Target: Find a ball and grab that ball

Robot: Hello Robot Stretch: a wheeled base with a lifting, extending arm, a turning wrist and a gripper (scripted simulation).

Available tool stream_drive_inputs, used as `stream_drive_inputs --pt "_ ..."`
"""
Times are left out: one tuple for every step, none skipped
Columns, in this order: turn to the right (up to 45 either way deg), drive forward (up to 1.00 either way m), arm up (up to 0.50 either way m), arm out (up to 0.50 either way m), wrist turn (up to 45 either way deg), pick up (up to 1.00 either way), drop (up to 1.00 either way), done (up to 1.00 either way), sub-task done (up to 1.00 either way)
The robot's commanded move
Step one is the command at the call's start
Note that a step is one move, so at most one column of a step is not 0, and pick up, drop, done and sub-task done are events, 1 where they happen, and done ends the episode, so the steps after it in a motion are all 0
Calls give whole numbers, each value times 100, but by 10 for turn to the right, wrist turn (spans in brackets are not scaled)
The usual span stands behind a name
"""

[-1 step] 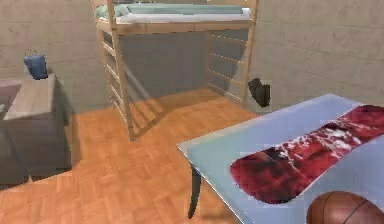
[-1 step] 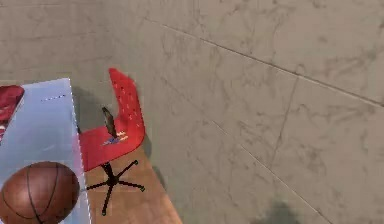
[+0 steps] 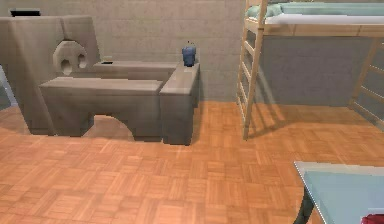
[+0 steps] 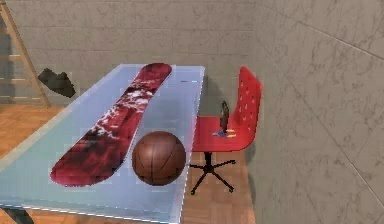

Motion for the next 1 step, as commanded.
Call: stream_drive_inputs --pt "0 0 50 0 0 0 0 0 0"
